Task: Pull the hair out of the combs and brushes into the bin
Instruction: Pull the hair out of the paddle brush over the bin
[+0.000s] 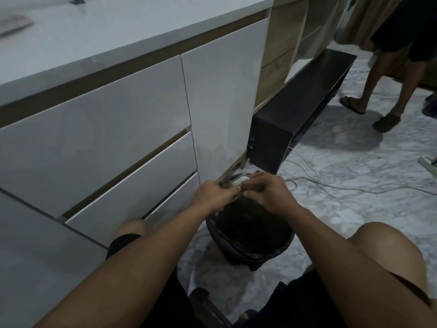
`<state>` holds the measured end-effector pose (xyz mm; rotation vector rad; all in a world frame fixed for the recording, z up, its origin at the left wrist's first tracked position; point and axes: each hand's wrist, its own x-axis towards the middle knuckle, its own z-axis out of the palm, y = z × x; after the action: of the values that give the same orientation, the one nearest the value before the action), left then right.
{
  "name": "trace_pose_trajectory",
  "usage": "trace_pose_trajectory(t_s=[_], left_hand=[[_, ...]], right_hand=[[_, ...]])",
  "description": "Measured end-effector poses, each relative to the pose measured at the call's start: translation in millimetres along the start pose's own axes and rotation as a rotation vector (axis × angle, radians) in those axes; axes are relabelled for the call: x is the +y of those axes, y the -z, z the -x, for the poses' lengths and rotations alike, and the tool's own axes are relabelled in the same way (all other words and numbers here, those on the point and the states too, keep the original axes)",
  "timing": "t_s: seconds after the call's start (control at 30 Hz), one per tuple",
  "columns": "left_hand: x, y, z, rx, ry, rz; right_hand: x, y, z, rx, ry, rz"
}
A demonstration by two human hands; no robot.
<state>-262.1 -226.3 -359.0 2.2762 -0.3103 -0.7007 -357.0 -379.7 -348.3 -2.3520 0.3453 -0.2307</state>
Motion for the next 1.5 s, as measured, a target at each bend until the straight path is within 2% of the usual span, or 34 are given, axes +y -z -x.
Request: trace_pose_trajectory(t_s=[0.1, 0.27, 0.43, 0.7, 1.1, 1.2, 1.3, 1.5], left_hand=[[1, 1, -1, -0.050, 0.033, -0.001], [-1, 5, -4, -0.055, 0.033, -0.008], [-1, 6, -2, -0.044, 0.039, -0.006], [5, 2, 7, -0.020, 0.029, 0.007], [4, 7, 6, 0.057, 0.036, -0.044], [5, 6, 3, 0.018, 0.041, -0.010], [7, 7, 1, -0.030, 0.051, -0.017], [18, 9, 3, -0.159, 0.105, 0.073]], right_hand=[[-1, 5, -2, 0.118, -0.059, 0.044], [5, 13, -3, 0.144, -0.123, 0.141], [5, 11, -4, 0.115, -0.151, 0.109], [-1, 5, -2, 0.047, -0.096, -0.006], [9, 14, -3, 0.076, -0.145, 0.210], [11, 12, -3, 0.053, -0.089, 0.139], [8, 3, -1, 0.054, 0.046, 0.086], [5, -6, -3, 0.140, 0.171, 0.232]])
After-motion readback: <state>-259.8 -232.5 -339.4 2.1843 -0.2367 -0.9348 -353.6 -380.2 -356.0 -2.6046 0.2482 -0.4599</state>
